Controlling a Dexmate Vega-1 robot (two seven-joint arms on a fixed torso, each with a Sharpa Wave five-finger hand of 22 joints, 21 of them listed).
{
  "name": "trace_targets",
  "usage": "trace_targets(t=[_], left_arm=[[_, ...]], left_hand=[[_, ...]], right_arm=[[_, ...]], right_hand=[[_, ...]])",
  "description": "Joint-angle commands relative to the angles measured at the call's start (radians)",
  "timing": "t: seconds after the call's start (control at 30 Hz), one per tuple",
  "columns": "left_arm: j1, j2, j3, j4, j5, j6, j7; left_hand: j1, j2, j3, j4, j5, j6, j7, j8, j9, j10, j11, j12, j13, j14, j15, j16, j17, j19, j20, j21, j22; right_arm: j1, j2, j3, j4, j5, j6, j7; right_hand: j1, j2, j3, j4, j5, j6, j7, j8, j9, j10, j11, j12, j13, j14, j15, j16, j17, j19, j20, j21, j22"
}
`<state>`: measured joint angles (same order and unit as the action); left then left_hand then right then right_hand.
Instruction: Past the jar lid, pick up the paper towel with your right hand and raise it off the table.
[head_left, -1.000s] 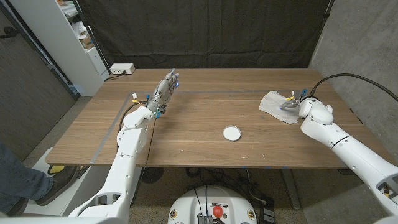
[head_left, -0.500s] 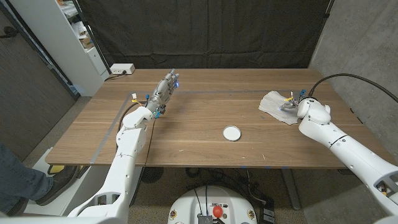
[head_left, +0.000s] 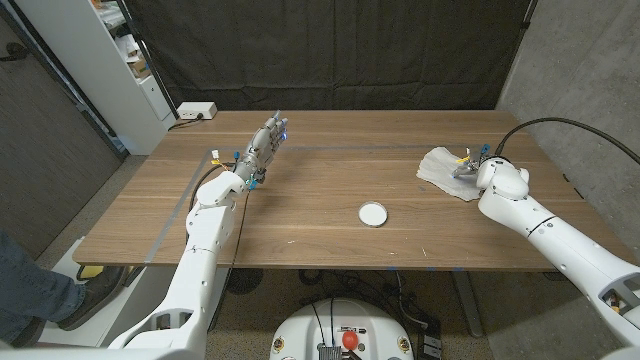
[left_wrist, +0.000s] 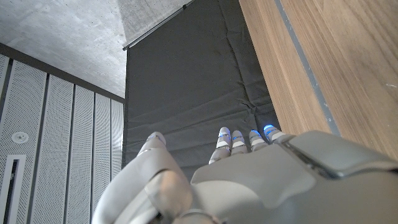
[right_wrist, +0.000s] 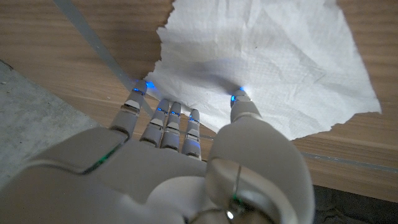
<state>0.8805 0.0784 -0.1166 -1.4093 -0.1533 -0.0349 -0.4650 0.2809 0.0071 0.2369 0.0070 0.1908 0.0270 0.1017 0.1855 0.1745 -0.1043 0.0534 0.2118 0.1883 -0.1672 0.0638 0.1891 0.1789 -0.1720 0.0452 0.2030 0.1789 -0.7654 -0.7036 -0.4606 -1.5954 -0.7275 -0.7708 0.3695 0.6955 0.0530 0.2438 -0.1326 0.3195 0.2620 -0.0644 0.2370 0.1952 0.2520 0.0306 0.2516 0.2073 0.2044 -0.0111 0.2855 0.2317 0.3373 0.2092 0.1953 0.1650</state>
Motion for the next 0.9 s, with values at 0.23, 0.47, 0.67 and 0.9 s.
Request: trace_targets(t=[0.23,0.47,0.67,0.9], left_arm=[[0.011,-0.004,-0.001,-0.012,-0.005,0.003,-0.002],[0.022,-0.005,-0.004,-0.025,-0.006,0.003,0.002],[0.03,-0.005,-0.006,-0.035,-0.008,0.003,0.006],[0.033,-0.005,-0.004,-0.038,-0.009,0.005,0.007]], left_hand=[[0.002,0.012,0.002,-0.009,-0.002,0.007,0.003,0.008,0.005,0.001,-0.007,0.0,0.006,0.001,0.002,0.002,0.005,-0.107,0.004,-0.001,0.004],[0.002,0.013,0.001,-0.009,-0.002,0.008,0.003,0.008,0.005,0.002,-0.006,0.0,0.006,0.001,0.002,0.002,0.005,-0.107,0.004,-0.001,0.004],[0.002,0.013,0.001,-0.01,-0.002,0.008,0.003,0.008,0.005,0.001,-0.007,0.0,0.006,0.002,0.001,0.002,0.005,-0.107,0.005,-0.001,0.004],[0.001,0.014,0.001,-0.01,-0.002,0.008,0.003,0.007,0.005,0.001,-0.005,0.0,0.006,0.002,0.0,0.002,0.005,-0.107,0.005,-0.001,0.004]], right_arm=[[-0.008,0.007,-0.006,0.004,-0.01,0.003,-0.026],[-0.011,0.017,-0.004,0.009,-0.012,0.006,-0.045],[-0.011,0.021,-0.008,0.016,-0.016,0.013,-0.056],[-0.009,0.03,-0.013,0.026,-0.022,0.011,-0.067]], right_hand=[[0.045,0.01,0.027,-0.012,-0.009,0.065,-0.007,0.016,0.003,0.051,-0.011,0.016,0.008,0.053,-0.016,0.021,0.012,0.046,-0.005,0.007,0.004],[0.071,0.021,0.042,-0.02,-0.014,0.101,-0.012,0.023,0.003,0.079,-0.011,0.021,0.01,0.102,-0.03,0.041,0.018,0.071,-0.008,0.009,0.004],[0.1,0.035,0.053,-0.025,-0.022,0.148,-0.009,0.032,0.003,0.122,-0.01,0.031,0.011,0.161,-0.056,0.074,0.033,0.104,-0.022,0.012,0.004],[0.14,0.049,0.06,-0.03,-0.037,0.199,-0.007,0.041,0.003,0.186,-0.028,0.045,0.011,0.231,-0.086,0.122,0.059,0.128,-0.038,0.01,0.003]])
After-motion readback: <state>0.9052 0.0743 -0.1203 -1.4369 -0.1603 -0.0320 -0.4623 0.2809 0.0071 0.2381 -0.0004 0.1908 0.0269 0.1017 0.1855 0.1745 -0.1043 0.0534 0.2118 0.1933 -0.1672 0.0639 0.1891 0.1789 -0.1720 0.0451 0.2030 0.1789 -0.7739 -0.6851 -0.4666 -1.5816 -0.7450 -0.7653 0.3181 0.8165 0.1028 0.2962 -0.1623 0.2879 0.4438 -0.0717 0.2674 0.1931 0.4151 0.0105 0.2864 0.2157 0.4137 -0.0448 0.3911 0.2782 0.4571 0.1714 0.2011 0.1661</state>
